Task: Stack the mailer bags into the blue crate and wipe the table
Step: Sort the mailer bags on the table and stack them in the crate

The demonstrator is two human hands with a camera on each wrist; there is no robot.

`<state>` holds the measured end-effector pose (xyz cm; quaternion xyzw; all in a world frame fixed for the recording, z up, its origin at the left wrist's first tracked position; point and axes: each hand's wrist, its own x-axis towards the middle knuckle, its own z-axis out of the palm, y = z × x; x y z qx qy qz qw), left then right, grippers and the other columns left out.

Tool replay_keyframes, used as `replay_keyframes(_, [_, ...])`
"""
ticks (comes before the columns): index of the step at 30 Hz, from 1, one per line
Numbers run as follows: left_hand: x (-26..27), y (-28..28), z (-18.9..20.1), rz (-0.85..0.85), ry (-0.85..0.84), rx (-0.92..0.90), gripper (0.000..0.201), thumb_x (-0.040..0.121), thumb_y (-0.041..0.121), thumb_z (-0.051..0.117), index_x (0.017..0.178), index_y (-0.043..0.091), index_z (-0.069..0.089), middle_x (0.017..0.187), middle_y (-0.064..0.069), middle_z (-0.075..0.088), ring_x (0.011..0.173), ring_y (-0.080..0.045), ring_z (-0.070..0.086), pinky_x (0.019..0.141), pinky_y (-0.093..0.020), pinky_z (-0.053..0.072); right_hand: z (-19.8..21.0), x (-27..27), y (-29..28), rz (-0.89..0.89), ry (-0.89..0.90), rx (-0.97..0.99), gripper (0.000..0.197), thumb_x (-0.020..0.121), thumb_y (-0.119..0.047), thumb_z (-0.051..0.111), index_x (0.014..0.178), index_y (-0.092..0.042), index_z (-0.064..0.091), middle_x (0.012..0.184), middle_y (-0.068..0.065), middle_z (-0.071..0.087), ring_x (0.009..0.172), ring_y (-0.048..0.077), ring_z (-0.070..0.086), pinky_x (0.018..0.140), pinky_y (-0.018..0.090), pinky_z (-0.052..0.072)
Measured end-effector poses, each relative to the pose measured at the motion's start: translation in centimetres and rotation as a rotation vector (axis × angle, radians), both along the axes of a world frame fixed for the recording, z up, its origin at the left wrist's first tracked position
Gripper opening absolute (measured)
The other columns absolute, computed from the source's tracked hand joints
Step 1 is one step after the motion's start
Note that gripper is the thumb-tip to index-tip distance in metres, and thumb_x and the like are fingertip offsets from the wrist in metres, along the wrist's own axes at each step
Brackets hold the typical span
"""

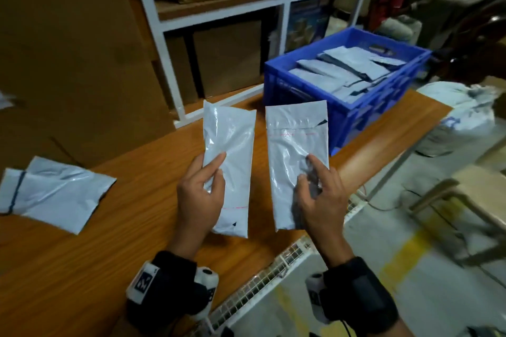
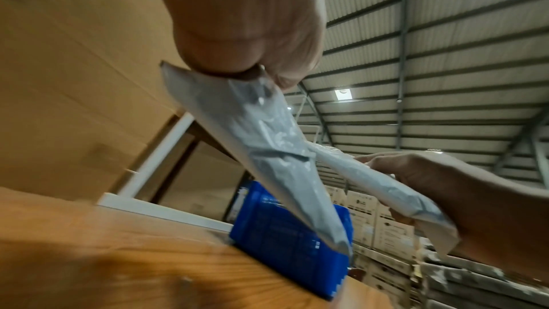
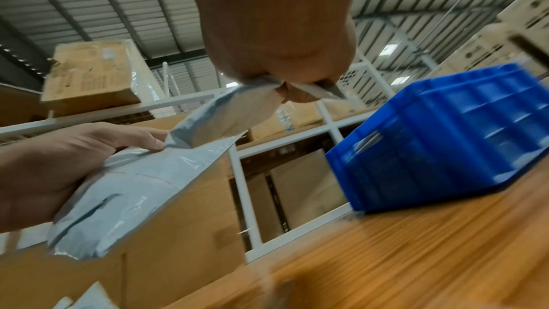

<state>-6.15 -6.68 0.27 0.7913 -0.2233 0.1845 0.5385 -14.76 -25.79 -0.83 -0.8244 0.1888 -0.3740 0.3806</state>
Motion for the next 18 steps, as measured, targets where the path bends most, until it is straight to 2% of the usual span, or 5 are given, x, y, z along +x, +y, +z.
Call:
replay_keyframes(6, [0.8,-11.3,2.0,-0.219,-0.017,0.019,0.033,0.096,0.013,0.06,0.129,0.019,0.06,0.126,0.012,0.055,0.115,0.006,0.053,0.089,-0.015,0.051,1.1,-2.0,-9.6,-0.172,-0.053,-0.009,0.04,0.089,-0.008,0.067,0.128,-0.012,0.063,0.097,0.006,0.06,0.083,0.014,0.058,0.072,-0.002,0.037])
replay_keyframes(8, [1.5,-14.4,2.8,-0.277,-0.025,0.016,0.033,0.096,0.011,0.061,0.128,0.018,0.061,0.125,0.012,0.056,0.114,0.006,0.054,0.088,-0.01,0.048,1.6,-2.2,-12.1,-0.212,-0.079,-0.019,0.039,0.089,-0.011,0.066,0.128,-0.013,0.063,0.097,0.005,0.061,0.084,0.013,0.058,0.073,-0.001,0.038])
replay_keyframes(11, [3.1,-18.7,4.1,-0.364,-0.013,-0.013,0.03,0.095,0.006,0.06,0.123,0.018,0.064,0.118,0.013,0.061,0.112,0.0,0.058,0.09,-0.015,0.051,2.6,-1.9,-15.7,-0.257,-0.131,-0.039,0.038,0.088,-0.013,0.064,0.126,-0.012,0.064,0.095,0.005,0.061,0.081,0.007,0.055,0.073,-0.002,0.037])
replay_keyframes(15, [6.5,-23.3,5.7,-0.363,0.041,-0.078,0.025,0.095,0.007,0.059,0.116,0.02,0.064,0.109,0.023,0.06,0.105,0.005,0.06,0.083,-0.01,0.05,3.7,0.1,-20.7,-0.269,-0.162,-0.062,0.038,0.087,-0.01,0.066,0.125,-0.013,0.065,0.096,0.004,0.062,0.081,0.001,0.052,0.074,-0.003,0.035])
replay_keyframes(18, [10.1,-26.6,6.8,-0.298,0.079,-0.108,0.024,0.095,0.01,0.06,0.118,0.013,0.069,0.112,0.011,0.066,0.106,-0.002,0.061,0.086,-0.013,0.051,4.5,3.1,-25.0,-0.239,-0.183,-0.072,0.038,0.087,-0.007,0.069,0.124,-0.015,0.066,0.098,0.003,0.063,0.083,0.0,0.053,0.075,-0.002,0.036])
